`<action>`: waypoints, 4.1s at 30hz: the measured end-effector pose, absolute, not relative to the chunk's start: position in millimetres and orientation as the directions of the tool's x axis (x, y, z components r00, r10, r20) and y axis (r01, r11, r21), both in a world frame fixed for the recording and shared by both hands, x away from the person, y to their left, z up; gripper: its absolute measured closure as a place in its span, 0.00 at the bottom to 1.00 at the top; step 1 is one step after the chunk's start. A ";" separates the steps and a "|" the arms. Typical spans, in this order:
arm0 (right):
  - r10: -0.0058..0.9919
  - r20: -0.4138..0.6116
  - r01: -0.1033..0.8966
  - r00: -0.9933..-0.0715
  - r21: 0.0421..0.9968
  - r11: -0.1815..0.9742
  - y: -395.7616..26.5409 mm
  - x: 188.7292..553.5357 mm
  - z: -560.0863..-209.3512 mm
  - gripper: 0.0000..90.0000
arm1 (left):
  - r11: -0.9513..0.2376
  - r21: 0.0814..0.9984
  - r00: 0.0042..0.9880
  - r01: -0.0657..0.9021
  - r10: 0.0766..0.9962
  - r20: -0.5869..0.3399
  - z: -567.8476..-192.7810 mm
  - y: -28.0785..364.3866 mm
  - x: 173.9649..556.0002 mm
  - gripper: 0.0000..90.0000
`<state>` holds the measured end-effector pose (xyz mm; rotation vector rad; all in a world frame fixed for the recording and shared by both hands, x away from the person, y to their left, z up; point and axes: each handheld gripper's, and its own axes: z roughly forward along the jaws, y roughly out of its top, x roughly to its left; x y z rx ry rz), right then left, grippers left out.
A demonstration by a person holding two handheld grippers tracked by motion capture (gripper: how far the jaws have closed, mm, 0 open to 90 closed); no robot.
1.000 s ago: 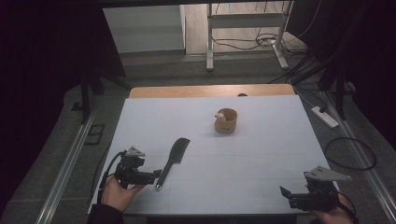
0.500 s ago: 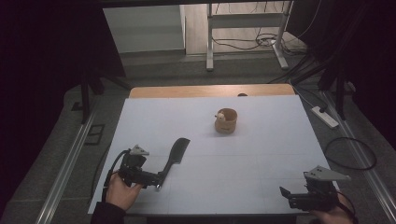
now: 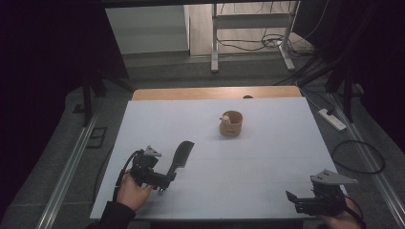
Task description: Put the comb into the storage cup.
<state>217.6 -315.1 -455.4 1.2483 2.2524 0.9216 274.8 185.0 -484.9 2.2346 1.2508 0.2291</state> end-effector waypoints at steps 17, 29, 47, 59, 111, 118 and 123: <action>0.853 -0.031 0.591 -0.522 0.707 0.388 -314.3 218.3 -455.9 0.02 | -0.451 0.457 0.546 0.766 0.832 -0.095 -511.5 172.1 297.3 0.00; 0.852 -0.032 0.591 -0.523 0.706 0.390 -314.1 218.3 -455.9 0.02 | -0.509 0.363 0.561 0.781 0.826 -0.048 -528.3 158.9 303.7 0.00; 0.850 -0.037 0.589 -0.525 0.705 0.394 -313.9 218.1 -455.9 0.02 | -0.495 0.338 0.541 0.801 0.839 -0.054 -516.1 157.5 300.2 0.36; 0.850 -0.042 0.588 -0.525 0.705 0.398 -313.1 217.6 -456.0 0.02 | -0.494 0.339 0.546 0.801 0.834 -0.073 -513.2 159.9 299.5 0.80; 0.842 -0.038 0.576 -0.539 0.712 0.401 -313.2 216.9 -455.3 0.00 | -0.331 0.646 0.564 0.687 0.804 -0.188 -480.6 189.2 282.7 0.80; 0.839 -0.039 0.569 -0.544 0.717 0.402 -313.5 216.6 -454.8 0.00 | -0.339 0.700 0.607 0.628 0.776 -0.169 -473.9 188.2 275.3 0.80; 0.836 -0.039 0.564 -0.547 0.721 0.403 -313.5 216.2 -454.6 0.00 | -0.350 0.723 0.631 0.595 0.761 -0.151 -470.1 184.9 270.2 0.80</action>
